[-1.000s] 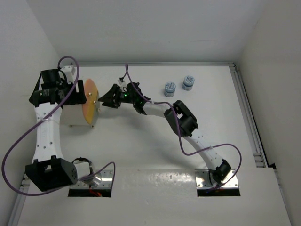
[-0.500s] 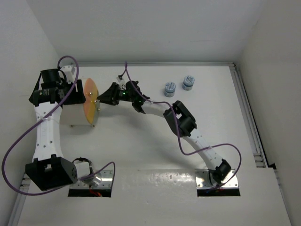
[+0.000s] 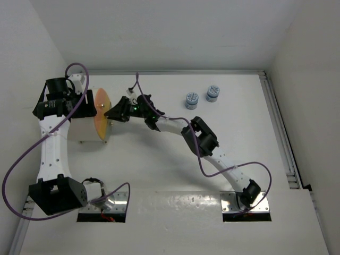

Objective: Sort the stationery into containers
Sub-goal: Open the drawer in the storage box.

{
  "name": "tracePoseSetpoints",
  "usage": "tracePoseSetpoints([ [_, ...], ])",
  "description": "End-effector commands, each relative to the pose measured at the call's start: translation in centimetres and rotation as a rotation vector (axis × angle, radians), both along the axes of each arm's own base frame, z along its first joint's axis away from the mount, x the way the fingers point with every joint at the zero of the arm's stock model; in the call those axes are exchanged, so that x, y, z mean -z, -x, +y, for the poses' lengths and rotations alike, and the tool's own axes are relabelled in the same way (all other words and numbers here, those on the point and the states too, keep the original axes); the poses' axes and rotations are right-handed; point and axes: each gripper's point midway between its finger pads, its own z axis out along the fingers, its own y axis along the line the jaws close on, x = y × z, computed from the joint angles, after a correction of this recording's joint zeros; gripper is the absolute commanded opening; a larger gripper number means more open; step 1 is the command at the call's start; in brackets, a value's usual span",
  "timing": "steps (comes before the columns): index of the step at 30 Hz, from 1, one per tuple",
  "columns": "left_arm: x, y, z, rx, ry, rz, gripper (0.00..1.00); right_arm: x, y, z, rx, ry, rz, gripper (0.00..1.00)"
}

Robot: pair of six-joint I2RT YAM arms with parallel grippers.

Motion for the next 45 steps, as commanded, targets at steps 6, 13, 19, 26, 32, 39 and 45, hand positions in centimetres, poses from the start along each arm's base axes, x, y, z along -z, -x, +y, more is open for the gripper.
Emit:
tracePoseSetpoints([
  [6, 2.5, 0.4, -1.3, 0.027, 0.083, 0.075, 0.69, -4.3, 0.4, 1.2, 0.004, -0.112, -0.099, 0.39],
  [13, 2.9, 0.5, -1.0, 0.017, 0.080, 0.090, 0.69, -3.2, 0.4, 0.9, 0.007, -0.089, -0.079, 0.18],
  [19, 3.6, 0.4, -0.9, 0.009, 0.096, 0.118, 0.69, -3.8, 0.0, -1.0, 0.017, -0.099, -0.078, 0.06],
  [26, 3.5, 0.2, -0.6, 0.004, 0.100, 0.112, 0.69, -3.5, -0.8, -2.3, 0.027, -0.090, -0.079, 0.00],
  [32, 3.6, 0.2, -0.4, -0.004, 0.095, 0.115, 0.70, -4.1, -1.4, -3.4, 0.031, -0.096, -0.084, 0.00],
  [39, 3.8, 0.1, -0.4, -0.003, 0.104, 0.124, 0.69, -3.9, -1.1, -5.1, 0.025, -0.088, -0.076, 0.00],
  [45, 3.6, 0.0, -0.2, -0.006, 0.100, 0.119, 0.70, -3.7, -1.3, -6.6, 0.025, -0.081, -0.065, 0.00],
])
